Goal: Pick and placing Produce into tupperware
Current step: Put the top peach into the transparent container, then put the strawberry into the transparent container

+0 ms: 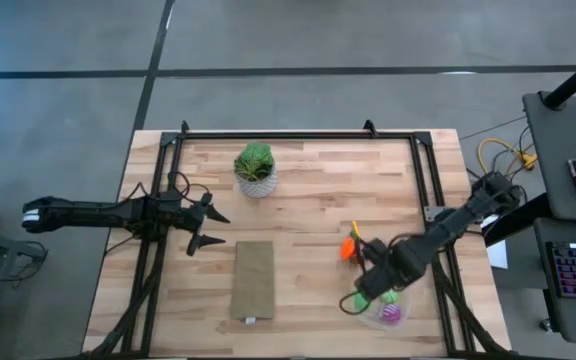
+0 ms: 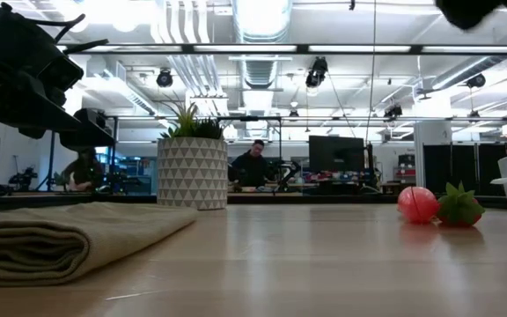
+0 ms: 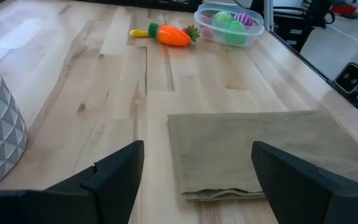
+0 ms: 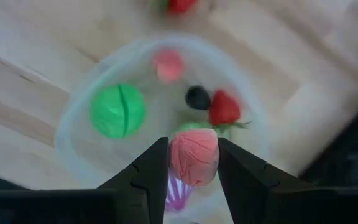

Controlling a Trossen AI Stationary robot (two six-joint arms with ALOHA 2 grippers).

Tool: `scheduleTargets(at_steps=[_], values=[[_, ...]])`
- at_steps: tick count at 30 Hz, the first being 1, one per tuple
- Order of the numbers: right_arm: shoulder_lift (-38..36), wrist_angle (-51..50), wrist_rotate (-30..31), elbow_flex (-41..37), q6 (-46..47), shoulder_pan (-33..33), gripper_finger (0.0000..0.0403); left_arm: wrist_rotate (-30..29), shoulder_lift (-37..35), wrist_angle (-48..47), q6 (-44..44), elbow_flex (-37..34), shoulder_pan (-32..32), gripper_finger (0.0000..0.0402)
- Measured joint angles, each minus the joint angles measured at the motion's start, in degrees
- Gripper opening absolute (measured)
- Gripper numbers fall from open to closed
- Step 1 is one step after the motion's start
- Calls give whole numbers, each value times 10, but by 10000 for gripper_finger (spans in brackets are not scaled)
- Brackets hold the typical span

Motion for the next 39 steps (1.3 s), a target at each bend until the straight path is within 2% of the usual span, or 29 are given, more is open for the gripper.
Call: scheduleTargets(at_steps=[4, 12, 18, 25, 33, 39], values=[[22, 96, -8, -42, 7, 7, 127, 0, 0, 0, 0, 0, 0, 283], [32, 88, -3, -61, 17, 8, 144, 0, 0, 0, 0, 0, 0, 283], [32, 83, -14, -61, 17, 9, 198, 0, 0, 0, 0, 0, 0, 283], [32, 81, -14, -27, 17, 9, 250, 0, 0, 0, 0, 0, 0, 283], [29, 45, -18, 46, -13, 11, 269, 0, 0, 0, 0, 0, 0, 283], [29, -47, 54, 98, -18, 7, 267, 0, 0, 0, 0, 0, 0, 283]])
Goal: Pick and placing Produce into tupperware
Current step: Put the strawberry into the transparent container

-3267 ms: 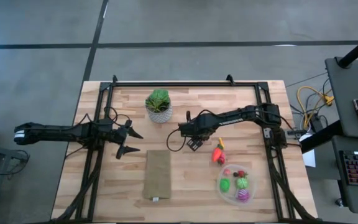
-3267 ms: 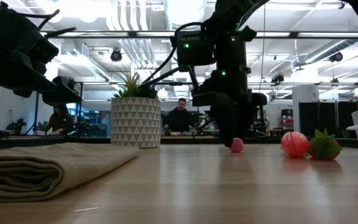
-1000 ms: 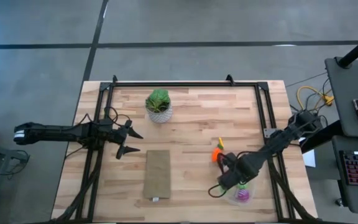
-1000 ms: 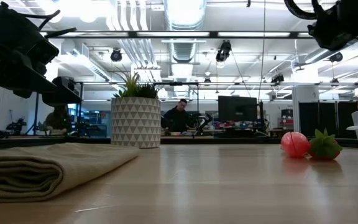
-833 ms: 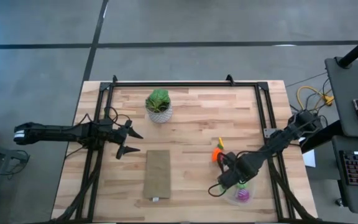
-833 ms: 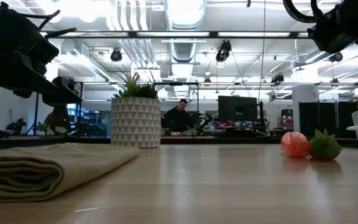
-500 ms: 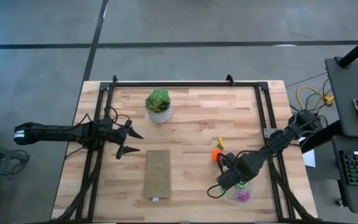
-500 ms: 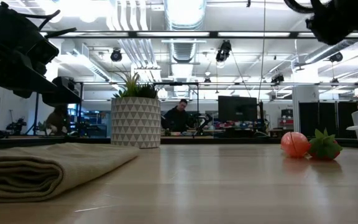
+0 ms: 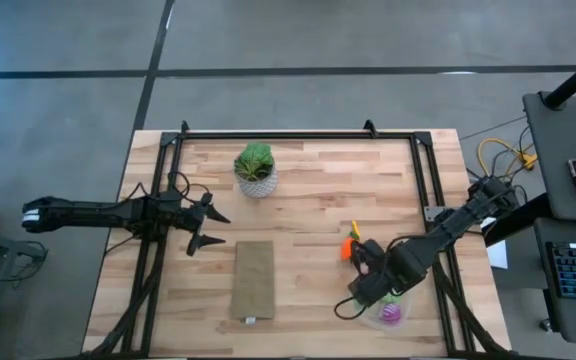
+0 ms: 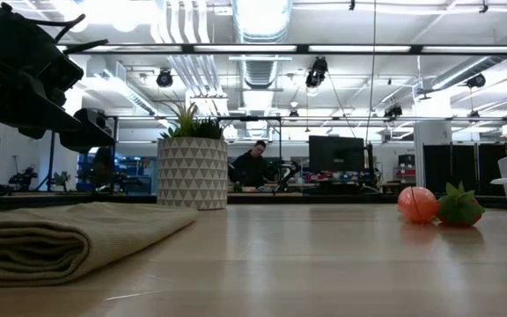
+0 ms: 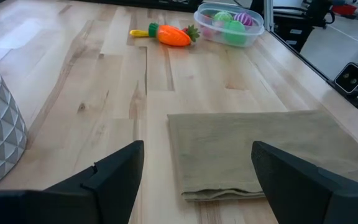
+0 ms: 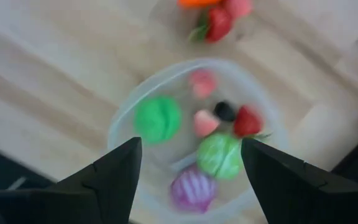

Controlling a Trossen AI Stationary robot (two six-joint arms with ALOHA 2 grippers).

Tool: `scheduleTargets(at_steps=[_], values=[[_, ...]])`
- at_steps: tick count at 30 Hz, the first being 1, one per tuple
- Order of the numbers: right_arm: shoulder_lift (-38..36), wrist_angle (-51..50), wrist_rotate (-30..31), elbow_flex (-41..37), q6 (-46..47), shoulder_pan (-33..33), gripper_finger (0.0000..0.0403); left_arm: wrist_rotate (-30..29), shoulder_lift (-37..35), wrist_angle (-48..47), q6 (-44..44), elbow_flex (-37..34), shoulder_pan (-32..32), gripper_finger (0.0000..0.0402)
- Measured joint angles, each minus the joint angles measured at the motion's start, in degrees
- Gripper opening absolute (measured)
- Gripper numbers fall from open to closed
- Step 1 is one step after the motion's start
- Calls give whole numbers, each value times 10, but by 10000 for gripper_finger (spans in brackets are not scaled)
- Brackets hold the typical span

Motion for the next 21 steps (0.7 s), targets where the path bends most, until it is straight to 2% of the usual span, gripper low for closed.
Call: scheduleTargets(at_steps=[6, 11, 16, 21], values=[[1, -5, -1, -37, -65, -59, 268, 0, 0, 0, 0, 0, 0, 283], [1, 75, -2, -79, -120, -97, 271, 0, 0, 0, 0, 0, 0, 283], [1, 122, -22, -143, -128, -124, 266, 0, 0, 0, 0, 0, 0, 283], [1, 225, -51, -208, -127, -140, 265, 0, 0, 0, 0, 0, 0, 283]])
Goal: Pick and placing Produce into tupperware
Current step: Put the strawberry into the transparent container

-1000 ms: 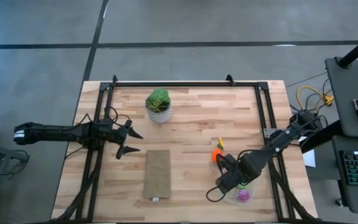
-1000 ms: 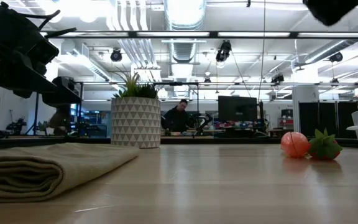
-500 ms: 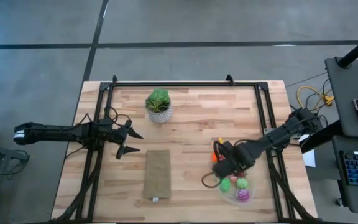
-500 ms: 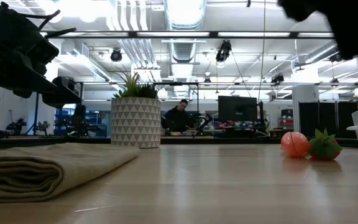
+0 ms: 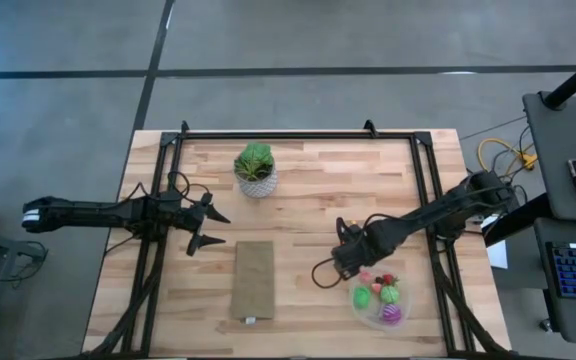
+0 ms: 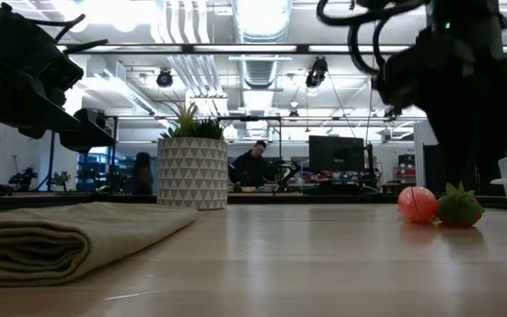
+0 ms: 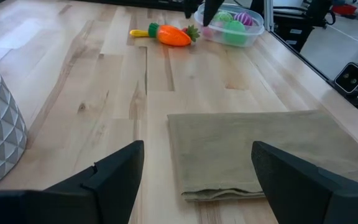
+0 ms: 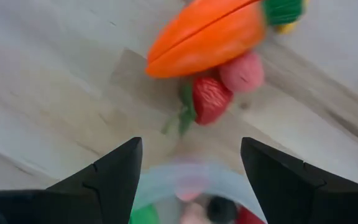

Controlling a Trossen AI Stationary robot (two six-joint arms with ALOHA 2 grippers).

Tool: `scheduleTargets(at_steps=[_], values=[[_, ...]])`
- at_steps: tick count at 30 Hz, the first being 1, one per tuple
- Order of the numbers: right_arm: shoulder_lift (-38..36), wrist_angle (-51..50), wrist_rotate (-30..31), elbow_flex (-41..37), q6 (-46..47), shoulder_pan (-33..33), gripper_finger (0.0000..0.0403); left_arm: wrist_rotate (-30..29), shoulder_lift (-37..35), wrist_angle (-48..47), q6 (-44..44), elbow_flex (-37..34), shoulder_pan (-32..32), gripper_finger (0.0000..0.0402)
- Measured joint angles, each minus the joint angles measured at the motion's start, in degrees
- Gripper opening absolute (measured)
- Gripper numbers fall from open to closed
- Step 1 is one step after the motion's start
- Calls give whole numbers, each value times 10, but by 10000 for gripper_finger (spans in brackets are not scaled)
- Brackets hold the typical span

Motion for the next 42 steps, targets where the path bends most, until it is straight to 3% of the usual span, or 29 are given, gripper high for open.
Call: scheduleTargets(at_steps=[16, 31, 42], values=[[0, 115, 0, -75, 21, -7, 260, 0, 0, 0, 0, 0, 0, 283], [0, 120, 34, -102, 17, -33, 247, 0, 0, 0, 0, 0, 0, 283], [0, 129, 19, -104, 11, -37, 202, 0, 0, 0, 0, 0, 0, 283]])
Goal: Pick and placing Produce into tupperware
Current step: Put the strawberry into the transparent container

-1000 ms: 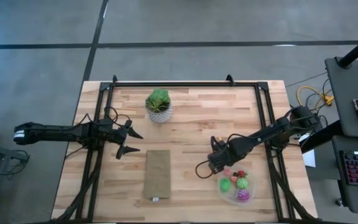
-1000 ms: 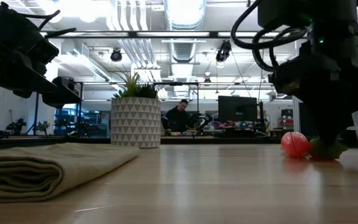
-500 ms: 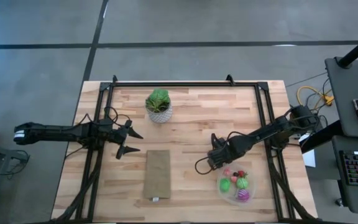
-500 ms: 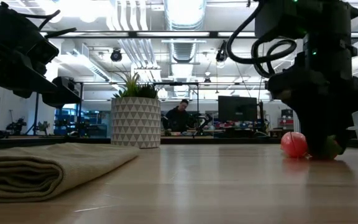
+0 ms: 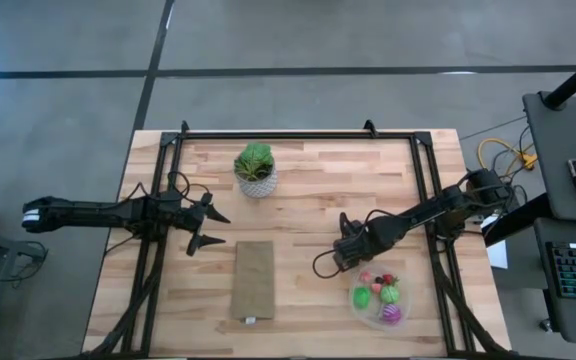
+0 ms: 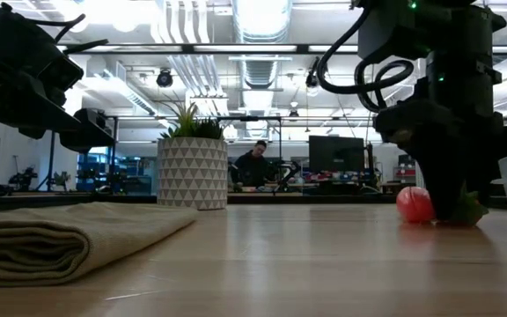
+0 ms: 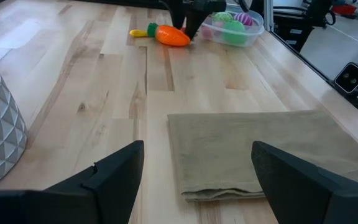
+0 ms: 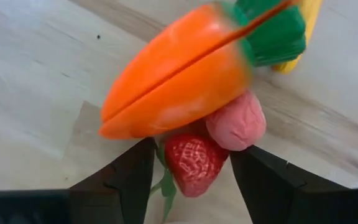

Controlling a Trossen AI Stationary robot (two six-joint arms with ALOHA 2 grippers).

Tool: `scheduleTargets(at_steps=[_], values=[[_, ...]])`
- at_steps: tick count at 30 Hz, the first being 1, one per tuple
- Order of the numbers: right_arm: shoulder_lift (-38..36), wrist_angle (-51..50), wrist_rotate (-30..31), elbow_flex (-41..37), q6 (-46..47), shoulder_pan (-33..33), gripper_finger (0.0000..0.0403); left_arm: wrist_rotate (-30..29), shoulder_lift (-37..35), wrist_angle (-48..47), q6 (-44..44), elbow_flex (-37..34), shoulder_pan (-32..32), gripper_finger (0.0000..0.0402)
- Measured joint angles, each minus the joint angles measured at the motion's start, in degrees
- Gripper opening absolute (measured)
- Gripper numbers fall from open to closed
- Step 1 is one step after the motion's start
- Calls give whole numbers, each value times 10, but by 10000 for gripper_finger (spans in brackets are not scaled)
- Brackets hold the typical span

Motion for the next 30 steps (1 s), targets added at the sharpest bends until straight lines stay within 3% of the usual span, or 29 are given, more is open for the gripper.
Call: scheduleTargets(at_steps=[21, 30], values=[[0, 1, -30, 15, -8, 0, 155, 0, 0, 0, 0, 0, 0, 283], [0, -33, -43, 94, -40, 1, 151, 0, 0, 0, 0, 0, 0, 283]])
